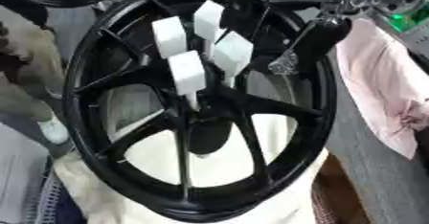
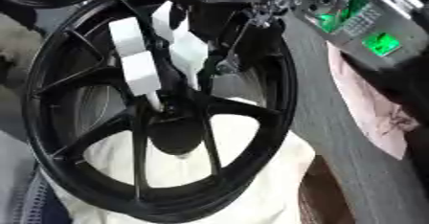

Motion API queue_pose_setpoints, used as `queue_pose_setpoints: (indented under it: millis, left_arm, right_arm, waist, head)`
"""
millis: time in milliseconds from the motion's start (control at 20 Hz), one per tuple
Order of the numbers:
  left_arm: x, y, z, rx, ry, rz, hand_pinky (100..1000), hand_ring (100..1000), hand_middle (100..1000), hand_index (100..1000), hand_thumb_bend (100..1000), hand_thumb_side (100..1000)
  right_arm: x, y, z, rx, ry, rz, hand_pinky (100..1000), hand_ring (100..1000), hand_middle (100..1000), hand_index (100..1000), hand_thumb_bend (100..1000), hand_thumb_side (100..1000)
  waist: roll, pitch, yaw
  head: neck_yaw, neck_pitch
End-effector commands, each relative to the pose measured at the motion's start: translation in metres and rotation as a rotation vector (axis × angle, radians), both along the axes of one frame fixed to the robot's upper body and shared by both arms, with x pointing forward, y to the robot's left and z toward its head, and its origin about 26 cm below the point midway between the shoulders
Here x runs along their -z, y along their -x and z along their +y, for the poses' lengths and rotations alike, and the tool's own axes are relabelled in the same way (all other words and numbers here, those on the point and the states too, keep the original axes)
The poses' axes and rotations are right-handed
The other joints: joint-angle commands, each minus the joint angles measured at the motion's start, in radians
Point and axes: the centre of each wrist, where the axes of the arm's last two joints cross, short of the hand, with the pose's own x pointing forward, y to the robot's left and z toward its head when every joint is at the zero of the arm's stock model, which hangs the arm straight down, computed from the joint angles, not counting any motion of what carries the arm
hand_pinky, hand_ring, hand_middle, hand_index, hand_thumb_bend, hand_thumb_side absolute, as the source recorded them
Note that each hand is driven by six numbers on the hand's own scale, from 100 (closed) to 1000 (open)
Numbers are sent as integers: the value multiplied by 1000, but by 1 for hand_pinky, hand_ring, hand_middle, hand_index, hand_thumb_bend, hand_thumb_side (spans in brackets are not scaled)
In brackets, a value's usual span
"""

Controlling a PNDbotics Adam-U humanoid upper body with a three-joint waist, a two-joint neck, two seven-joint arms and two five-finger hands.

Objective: Pull the pin out of the wheel hub.

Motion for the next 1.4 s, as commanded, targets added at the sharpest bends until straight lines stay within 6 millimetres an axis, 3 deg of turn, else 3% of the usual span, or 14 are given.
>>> queue_pose_setpoints:
  millis: [50,1000,1100,1150,1400]
  left_arm:
    - [-12,0,1,5,-20,-31,748,696,594,746,495,784]
    - [-13,-1,-3,19,-18,-33,748,697,596,745,493,785]
    - [-13,-1,-3,20,-18,-34,748,697,596,745,494,781]
    - [-13,-1,-3,21,-19,-34,747,697,596,745,493,785]
    - [-13,-1,-3,23,-22,-33,747,698,596,745,493,785]
  right_arm:
    - [-6,-1,-1,3,-10,-13,821,765,774,812,333,125]
    - [0,-10,3,11,-22,68,815,749,756,800,308,100]
    - [2,-13,1,19,-18,72,814,747,754,798,364,100]
    - [2,-14,0,22,-15,75,813,746,753,797,319,100]
    - [5,-11,-10,27,-13,88,807,738,745,794,330,100]
  waist:
    - [0,-15,3]
    - [-3,-13,16]
    - [-3,-12,15]
    - [-3,-12,15]
    - [-3,-11,14]
  head:
    - [5,-12]
    - [12,-17]
    - [12,-18]
    - [12,-19]
    - [11,-23]
